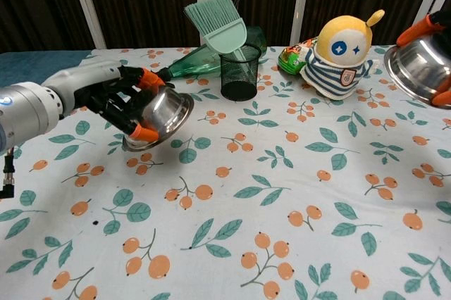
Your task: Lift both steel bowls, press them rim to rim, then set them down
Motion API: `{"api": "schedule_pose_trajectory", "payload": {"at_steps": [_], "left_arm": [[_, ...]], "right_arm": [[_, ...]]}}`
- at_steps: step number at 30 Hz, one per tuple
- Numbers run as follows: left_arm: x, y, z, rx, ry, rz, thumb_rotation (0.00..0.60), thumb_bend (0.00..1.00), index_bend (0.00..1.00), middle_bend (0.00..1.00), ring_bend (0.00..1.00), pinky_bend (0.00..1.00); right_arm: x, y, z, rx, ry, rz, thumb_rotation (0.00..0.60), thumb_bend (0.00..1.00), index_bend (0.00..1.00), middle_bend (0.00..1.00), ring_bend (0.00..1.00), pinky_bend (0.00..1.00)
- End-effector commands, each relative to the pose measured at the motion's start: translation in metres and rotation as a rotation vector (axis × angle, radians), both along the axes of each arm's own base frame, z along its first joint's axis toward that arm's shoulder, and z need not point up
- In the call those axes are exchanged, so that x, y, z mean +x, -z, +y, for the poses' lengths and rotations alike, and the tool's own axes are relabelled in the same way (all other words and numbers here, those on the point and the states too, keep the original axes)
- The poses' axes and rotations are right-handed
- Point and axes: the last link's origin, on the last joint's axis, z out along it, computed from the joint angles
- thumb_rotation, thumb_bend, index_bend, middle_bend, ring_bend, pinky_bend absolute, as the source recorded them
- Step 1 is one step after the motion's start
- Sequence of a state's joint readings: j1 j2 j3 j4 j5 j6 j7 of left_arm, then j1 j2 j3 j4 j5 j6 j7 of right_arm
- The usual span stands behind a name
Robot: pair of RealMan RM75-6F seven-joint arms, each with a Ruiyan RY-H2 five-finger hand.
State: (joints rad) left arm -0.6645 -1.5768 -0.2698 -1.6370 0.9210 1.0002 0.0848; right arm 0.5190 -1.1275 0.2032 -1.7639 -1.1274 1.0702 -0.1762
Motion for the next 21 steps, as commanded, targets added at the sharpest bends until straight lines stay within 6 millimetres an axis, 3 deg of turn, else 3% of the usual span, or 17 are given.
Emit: {"api": "schedule_pose_trajectory", "payload": {"at_steps": [1,5,11,21], "left_arm": [[0.012,-0.039,-0.002,-0.009,-0.100,-0.420,0.600,0.07,0.44,0.31,0.25,0.43],[0.005,-0.055,0.002,-0.007,-0.116,-0.560,0.600,0.07,0.43,0.31,0.24,0.42],[0.001,-0.058,0.005,-0.040,-0.167,-0.798,0.600,0.07,0.43,0.29,0.21,0.41],[-0.006,-0.035,0.010,-0.039,-0.094,-0.844,0.600,0.07,0.42,0.26,0.18,0.40]], "right_arm": [[0.019,0.001,-0.005,0.018,-0.029,-0.087,0.600,0.07,0.31,0.26,0.35,0.19],[0.045,0.005,-0.011,0.068,-0.055,-0.272,0.600,0.07,0.31,0.26,0.35,0.19],[0.073,0.012,-0.016,0.192,-0.042,-0.562,0.600,0.07,0.33,0.26,0.35,0.19],[0.117,0.023,-0.025,0.400,0.052,-1.022,0.600,0.07,0.35,0.26,0.35,0.19]]}}
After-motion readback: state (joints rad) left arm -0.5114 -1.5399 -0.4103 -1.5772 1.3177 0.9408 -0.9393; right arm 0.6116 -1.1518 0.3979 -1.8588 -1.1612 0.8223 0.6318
